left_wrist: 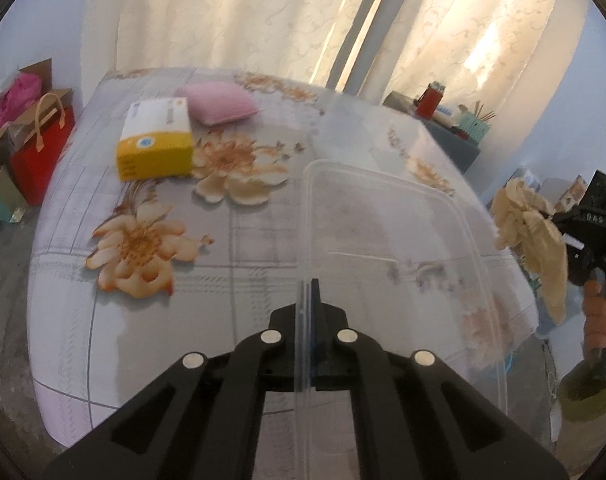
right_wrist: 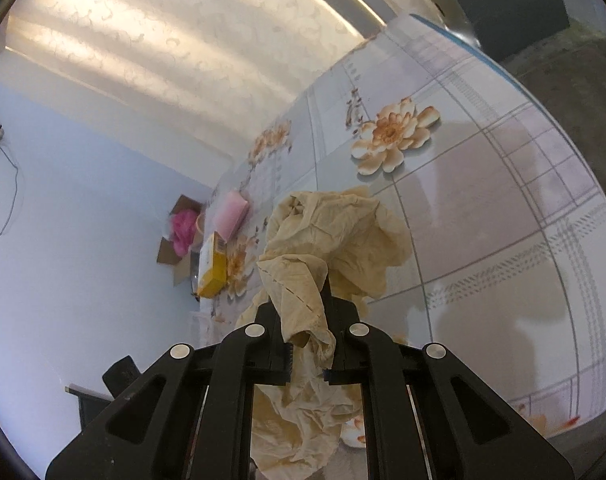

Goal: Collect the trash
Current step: 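Lift the container with the left gripper while the right gripper carries the paper toward the wastebasket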

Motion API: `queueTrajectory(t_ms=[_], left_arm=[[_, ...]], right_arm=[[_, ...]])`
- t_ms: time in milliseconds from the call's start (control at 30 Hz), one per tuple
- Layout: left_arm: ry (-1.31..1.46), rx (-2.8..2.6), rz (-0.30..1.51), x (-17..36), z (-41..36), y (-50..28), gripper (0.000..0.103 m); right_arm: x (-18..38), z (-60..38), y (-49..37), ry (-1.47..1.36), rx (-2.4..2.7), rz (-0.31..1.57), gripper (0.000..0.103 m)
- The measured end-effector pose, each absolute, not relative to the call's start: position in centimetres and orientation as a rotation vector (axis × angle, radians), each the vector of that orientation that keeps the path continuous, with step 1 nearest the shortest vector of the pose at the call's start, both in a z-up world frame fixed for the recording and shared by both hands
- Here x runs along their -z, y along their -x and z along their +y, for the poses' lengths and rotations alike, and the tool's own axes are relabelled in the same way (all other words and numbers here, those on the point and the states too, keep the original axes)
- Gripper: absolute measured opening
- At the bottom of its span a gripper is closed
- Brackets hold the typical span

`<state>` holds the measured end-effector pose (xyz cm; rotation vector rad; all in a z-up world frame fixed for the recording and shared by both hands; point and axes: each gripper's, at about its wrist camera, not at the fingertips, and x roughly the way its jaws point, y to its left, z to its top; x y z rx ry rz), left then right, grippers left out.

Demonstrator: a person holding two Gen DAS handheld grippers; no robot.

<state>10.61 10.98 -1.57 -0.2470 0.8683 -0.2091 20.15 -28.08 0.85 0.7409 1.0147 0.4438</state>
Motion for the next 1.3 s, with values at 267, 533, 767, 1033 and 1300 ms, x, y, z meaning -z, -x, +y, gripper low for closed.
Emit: queueTrajectory(t_ms=[267,533,767,1033,1300], left_arm=[[0.255,0.263,0.801,-1.7,8.3,-11.0,0.0],[0.203,0.417,0.756,-4.9,0.9,-11.4,0.0],[0.14,0.583,0.779,-6.2,-8.4,-12.8,0.0],[0.057,0.789,0.882,-6.2,-23.0,-13.9,0.0],[-0.114,0.88,1.044,-1.2,-39.9,-13.2,0.0]], right_arm=[[-3.0,-31.1,-17.1,-0.752,-0.386,0.905,0.009],[-4.3,-37.2,-12.7,-0.802,-0.273,0.786,0.009],[-4.2,-44.3,-8.1,-0.86,-0.135,0.698,0.009],[-2.4,-53.1,-1.6,-0.94,0.075,0.613,0.009],[2.4,-60.3,2.6,-0.965,0.326,0.611,0.009]])
